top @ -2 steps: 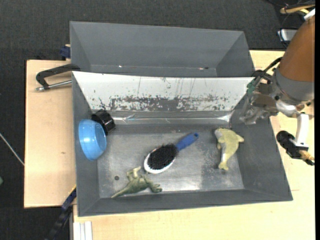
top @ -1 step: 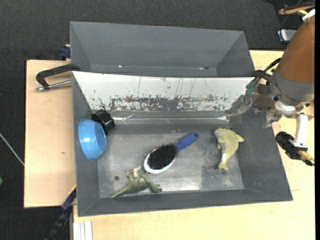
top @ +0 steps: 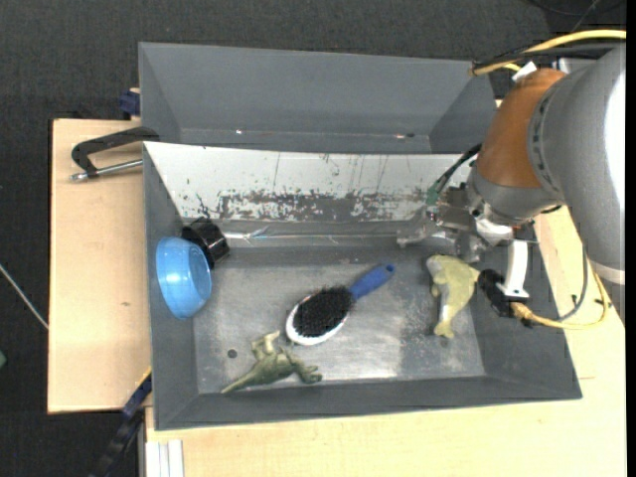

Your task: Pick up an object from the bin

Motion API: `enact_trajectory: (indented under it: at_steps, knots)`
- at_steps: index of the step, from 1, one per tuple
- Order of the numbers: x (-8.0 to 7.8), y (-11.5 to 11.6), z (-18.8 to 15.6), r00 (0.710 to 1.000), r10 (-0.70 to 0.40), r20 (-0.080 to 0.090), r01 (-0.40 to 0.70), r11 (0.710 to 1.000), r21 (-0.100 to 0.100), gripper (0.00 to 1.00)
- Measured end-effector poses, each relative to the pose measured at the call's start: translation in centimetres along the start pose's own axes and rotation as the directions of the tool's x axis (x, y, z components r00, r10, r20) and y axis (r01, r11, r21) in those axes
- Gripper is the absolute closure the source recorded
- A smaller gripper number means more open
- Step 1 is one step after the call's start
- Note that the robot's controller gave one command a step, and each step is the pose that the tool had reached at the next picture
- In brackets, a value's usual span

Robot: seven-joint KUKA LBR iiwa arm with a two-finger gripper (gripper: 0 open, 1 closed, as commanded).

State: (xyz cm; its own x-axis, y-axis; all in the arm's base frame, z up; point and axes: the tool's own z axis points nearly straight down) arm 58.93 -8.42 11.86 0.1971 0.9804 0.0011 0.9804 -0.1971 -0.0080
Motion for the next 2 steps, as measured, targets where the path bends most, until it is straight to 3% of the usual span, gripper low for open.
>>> enact_trajectory:
  at_steps: [1,2]
  knots:
    - [7.0,-1.3,0.9,0.997,0.077,-0.004,-0.077,0.997,-0.002,0.0]
    - [15.0,-3.2,1.0,1.0,0.004,-0.003,-0.004,1.0,-0.005,0.0]
